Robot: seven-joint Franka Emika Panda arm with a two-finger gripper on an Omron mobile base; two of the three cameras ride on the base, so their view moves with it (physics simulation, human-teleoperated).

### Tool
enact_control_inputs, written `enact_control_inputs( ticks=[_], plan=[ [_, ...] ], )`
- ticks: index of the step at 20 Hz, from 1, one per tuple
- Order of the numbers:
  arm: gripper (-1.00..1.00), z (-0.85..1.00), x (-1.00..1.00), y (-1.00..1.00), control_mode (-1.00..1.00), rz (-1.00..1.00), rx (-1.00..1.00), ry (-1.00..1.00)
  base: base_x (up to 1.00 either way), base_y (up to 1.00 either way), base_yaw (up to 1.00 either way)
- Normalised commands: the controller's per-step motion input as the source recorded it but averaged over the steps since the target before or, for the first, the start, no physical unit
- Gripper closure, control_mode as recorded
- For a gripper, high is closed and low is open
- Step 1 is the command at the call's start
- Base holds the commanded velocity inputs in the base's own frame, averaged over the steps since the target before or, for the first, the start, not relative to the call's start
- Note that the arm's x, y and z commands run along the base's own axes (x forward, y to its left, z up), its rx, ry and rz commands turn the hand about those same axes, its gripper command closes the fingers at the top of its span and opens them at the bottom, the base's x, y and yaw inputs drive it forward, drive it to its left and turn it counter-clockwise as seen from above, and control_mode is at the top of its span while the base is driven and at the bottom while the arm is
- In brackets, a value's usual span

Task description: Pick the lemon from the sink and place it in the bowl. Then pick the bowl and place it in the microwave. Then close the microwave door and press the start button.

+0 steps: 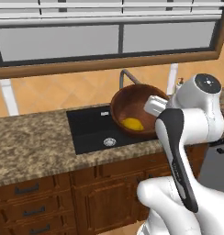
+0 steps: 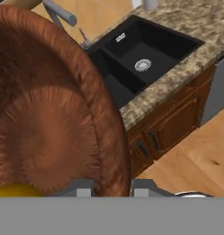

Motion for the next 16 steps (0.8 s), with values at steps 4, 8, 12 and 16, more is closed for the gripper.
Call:
enact_control_inputs(
  ticks=[4, 8, 12, 16],
  plan=[
    [1.0, 0.0, 0.0, 0.0, 1.0, 0.0, 0.0, 0.0, -0.48, -0.08, -0.61],
    [1.0, 0.0, 0.0, 0.0, 1.0, 0.0, 0.0, 0.0, -0.32, -0.05, -0.73],
    [1.0, 0.0, 0.0, 0.0, 1.0, 0.0, 0.0, 0.0, -0.11, -0.03, -0.83],
    [1.0, 0.0, 0.0, 0.0, 1.0, 0.0, 0.0, 0.0, -0.05, -0.04, -0.85]
  ],
)
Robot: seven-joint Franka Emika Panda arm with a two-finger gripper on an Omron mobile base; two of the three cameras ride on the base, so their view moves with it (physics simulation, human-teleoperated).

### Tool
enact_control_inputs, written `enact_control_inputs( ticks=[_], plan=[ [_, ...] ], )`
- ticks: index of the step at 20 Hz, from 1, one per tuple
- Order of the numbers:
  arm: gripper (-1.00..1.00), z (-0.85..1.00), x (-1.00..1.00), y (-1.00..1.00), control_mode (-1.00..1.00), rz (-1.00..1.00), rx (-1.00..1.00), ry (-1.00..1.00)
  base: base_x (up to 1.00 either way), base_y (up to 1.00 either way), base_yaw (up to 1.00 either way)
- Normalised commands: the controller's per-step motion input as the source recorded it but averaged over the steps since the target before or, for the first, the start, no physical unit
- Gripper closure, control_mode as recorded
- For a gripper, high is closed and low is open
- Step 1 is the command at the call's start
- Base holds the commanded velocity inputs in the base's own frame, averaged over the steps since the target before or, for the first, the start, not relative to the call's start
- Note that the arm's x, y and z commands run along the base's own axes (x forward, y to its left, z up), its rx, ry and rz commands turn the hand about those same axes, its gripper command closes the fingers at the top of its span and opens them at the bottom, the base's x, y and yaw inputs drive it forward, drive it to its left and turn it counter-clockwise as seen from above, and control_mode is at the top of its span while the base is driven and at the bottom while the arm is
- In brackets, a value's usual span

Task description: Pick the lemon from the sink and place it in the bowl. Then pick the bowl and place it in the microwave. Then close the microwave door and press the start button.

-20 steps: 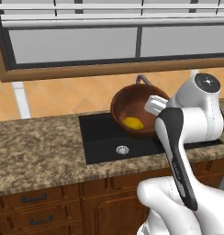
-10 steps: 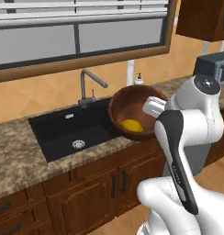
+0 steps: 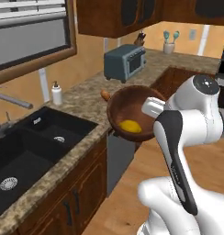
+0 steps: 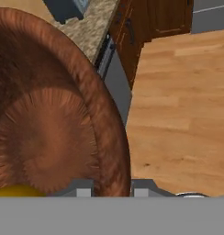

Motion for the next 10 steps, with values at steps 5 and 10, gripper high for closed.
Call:
enact_control_inputs(
  ticks=[5, 10],
  plan=[
    [1.0, 0.0, 0.0, 0.0, 1.0, 0.0, 0.0, 0.0, 0.0, -0.1, -0.84],
    [1.0, 0.0, 0.0, 0.0, 1.0, 0.0, 0.0, 0.0, 0.0, -0.29, -0.79]
  ],
)
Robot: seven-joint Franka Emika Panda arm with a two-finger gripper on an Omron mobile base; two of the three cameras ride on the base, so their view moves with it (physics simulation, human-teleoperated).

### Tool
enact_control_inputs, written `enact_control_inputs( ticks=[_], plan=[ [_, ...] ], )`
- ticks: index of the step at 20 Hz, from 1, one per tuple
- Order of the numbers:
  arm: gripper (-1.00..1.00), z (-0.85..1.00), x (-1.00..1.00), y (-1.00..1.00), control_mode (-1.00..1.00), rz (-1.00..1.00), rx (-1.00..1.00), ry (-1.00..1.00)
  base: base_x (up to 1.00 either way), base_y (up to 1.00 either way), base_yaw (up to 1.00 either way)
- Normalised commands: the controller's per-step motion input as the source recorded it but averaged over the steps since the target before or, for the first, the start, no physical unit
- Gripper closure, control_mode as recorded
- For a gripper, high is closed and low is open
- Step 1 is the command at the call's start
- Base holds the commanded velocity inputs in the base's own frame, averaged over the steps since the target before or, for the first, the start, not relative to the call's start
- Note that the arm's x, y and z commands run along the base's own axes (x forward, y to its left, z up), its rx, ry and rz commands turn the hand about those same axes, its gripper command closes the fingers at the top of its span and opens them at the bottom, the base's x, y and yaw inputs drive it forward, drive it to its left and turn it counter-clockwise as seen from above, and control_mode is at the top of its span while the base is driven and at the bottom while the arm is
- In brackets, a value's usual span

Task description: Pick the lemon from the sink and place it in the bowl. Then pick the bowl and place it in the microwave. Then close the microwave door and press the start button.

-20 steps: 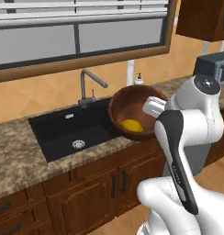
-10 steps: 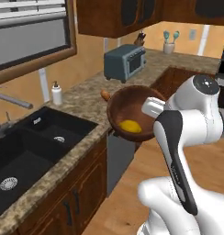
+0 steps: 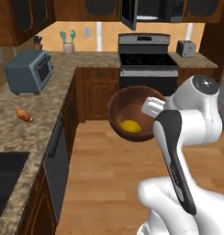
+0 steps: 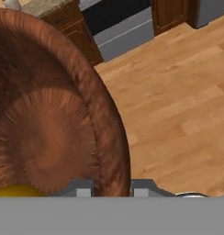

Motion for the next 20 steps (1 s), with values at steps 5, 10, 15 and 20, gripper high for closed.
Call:
enact_control_inputs(
  ticks=[5, 10, 15, 20],
  plan=[
    [1.0, 0.0, 0.0, 0.0, 1.0, 0.0, 0.0, 0.0, 0.34, -0.88, -0.53],
    [1.0, 0.0, 0.0, 0.0, 1.0, 0.0, 0.0, 0.0, 0.83, -0.99, -0.36],
    [1.0, 0.0, 0.0, 0.0, 1.0, 0.0, 0.0, 0.0, 1.0, -0.84, -0.09],
    [1.0, 0.0, 0.0, 0.0, 1.0, 0.0, 0.0, 0.0, 1.0, -0.78, 0.16]
  ],
)
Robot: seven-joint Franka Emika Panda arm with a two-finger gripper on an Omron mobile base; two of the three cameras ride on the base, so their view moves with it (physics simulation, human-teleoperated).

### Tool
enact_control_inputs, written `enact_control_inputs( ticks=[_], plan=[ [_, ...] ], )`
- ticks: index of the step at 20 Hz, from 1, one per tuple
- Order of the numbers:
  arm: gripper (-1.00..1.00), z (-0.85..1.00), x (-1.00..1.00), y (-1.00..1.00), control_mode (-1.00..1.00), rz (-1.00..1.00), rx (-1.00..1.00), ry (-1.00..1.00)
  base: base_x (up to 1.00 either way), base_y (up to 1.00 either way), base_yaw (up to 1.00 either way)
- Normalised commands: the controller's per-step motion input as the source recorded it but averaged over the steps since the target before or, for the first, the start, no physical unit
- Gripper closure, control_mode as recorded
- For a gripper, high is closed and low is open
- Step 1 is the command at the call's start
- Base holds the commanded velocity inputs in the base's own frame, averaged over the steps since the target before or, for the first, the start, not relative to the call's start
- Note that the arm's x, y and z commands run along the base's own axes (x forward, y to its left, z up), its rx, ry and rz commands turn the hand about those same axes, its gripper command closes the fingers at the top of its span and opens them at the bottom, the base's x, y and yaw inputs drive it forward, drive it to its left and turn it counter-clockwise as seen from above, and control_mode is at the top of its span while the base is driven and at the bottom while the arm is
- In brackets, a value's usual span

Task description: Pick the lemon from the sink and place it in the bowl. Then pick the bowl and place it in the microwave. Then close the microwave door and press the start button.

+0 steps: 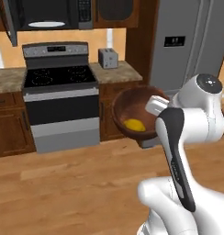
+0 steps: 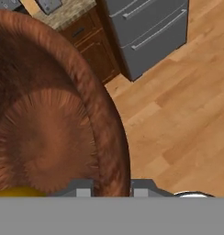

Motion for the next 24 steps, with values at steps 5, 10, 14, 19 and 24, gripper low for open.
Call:
enact_control_inputs(
  ticks=[5, 10, 14, 19, 24],
  plan=[
    [1.0, 0.0, 0.0, 0.0, 1.0, 0.0, 0.0, 0.0, 1.0, -0.46, 0.33],
    [1.0, 0.0, 0.0, 0.0, 1.0, 0.0, 0.0, 0.0, 1.0, 0.02, 0.14],
    [1.0, 0.0, 0.0, 0.0, 1.0, 0.0, 0.0, 0.0, 1.0, 0.36, 0.01],
    [1.0, 0.0, 0.0, 0.0, 1.0, 0.0, 0.0, 0.0, 1.0, 0.83, 0.0],
    [1.0, 0.0, 0.0, 0.0, 1.0, 0.0, 0.0, 0.0, 1.0, 0.56, 0.0]
  ],
)
